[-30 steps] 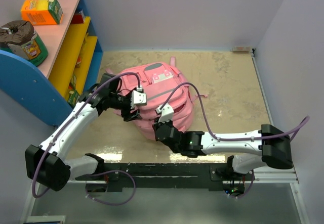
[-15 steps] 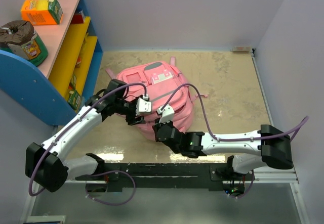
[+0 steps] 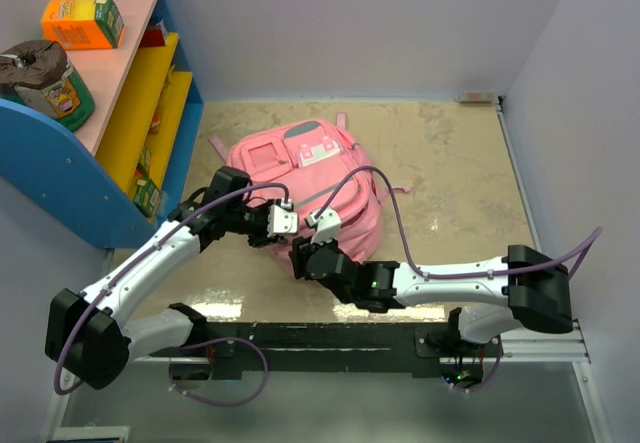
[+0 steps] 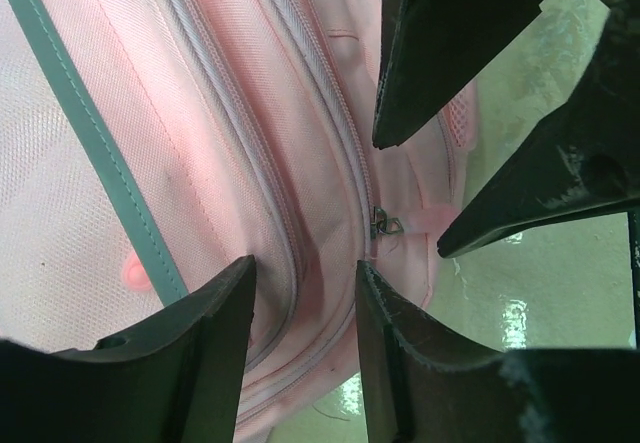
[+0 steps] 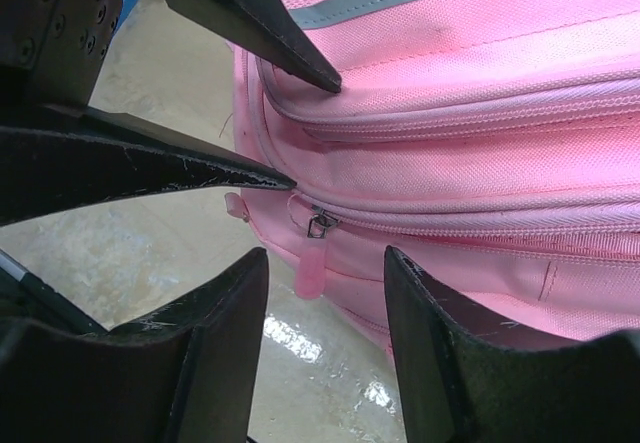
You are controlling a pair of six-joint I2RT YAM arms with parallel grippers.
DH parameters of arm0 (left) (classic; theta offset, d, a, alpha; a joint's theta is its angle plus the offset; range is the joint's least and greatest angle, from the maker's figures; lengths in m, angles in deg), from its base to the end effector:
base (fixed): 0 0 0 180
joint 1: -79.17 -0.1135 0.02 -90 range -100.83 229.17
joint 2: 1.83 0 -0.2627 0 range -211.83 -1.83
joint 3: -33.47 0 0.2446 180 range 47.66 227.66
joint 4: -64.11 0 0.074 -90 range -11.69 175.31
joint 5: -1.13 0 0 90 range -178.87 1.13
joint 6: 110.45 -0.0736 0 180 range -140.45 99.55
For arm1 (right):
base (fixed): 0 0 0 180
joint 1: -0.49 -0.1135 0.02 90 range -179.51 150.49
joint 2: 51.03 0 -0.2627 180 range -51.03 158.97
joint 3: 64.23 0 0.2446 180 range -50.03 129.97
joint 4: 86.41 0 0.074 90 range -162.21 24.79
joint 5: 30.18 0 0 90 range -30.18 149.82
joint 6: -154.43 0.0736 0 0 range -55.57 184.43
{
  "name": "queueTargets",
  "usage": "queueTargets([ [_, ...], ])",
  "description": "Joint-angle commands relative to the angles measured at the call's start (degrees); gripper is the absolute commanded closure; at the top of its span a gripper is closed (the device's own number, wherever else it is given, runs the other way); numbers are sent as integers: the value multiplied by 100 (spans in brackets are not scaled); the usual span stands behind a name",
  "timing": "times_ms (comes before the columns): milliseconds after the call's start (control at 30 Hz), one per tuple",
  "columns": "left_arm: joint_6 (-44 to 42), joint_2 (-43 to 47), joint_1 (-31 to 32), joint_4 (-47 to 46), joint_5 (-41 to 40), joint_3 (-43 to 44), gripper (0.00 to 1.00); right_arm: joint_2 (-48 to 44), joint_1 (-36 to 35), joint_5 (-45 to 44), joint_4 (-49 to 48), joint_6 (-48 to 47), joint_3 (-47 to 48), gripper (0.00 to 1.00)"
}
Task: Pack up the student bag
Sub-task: Zip the student bag at the center of the board.
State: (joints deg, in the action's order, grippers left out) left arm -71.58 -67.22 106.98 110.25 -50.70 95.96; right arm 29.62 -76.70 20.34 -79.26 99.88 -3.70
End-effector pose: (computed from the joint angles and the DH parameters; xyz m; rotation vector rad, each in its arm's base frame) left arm 0.1922 -0.1528 0.2404 1.6581 1.5552 -0.5938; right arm 0.1173 0.3048 0.2286 -0.2937 1.9576 0.5961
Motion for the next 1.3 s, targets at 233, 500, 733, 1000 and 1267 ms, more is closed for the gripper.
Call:
queueTargets([
  [233, -63, -1, -13, 75, -399, -313, 53, 707, -253, -489, 45, 235, 333, 47],
  [500, 42, -1, -13, 198, -249, -127, 53, 690, -315, -903, 151, 367, 315, 67],
  [733, 86, 61, -214, 373, -258, 22, 49, 419, -376, -991, 81, 323, 211, 100],
  [1000, -169, 377, -487, 1033, -39, 515, 31, -338, -376, -947, 160, 578, -246, 100],
  [1267, -116, 351, -470, 1060, 445, 164, 37, -400, -385, -876, 335, 683, -291, 100],
])
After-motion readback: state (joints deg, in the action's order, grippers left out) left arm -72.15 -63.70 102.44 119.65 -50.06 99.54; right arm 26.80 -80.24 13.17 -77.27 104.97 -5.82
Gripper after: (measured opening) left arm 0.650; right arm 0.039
